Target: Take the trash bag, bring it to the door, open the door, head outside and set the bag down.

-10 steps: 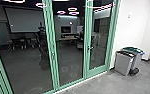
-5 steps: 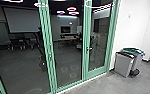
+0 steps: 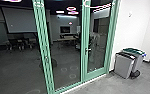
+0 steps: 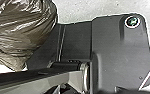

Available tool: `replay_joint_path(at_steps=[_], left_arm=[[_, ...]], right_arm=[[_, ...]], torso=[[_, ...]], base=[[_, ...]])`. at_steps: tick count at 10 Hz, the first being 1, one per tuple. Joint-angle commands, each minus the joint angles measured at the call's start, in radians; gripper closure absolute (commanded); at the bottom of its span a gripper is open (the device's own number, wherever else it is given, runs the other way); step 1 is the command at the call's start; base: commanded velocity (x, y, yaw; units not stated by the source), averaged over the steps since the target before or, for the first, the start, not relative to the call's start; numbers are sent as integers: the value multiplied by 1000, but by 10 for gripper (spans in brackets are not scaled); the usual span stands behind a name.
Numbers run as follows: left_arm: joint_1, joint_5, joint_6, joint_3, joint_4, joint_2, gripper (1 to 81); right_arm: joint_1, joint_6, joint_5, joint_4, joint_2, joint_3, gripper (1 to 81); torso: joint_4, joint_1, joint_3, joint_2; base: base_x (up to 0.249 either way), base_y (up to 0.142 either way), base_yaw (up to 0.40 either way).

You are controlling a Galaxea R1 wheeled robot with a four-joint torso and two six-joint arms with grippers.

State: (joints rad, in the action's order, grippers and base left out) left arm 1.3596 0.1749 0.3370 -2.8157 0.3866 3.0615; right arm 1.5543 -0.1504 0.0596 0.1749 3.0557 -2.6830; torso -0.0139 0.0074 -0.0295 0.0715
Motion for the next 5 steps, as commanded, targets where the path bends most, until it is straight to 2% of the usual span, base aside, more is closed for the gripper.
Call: replay_joint_path(at_steps=[1,5], left_arm=[[-75,54,5,-1,-6,4,811],[-76,54,5,-2,-6,4,811]], right_arm=[[-49,6,-43,8,14,9,10],[-50,6,-43,6,13,6,10]], torso=[[0,0,0,0],[0,0,0,0]], base=[[143,-91,0],[143,-91,0]])
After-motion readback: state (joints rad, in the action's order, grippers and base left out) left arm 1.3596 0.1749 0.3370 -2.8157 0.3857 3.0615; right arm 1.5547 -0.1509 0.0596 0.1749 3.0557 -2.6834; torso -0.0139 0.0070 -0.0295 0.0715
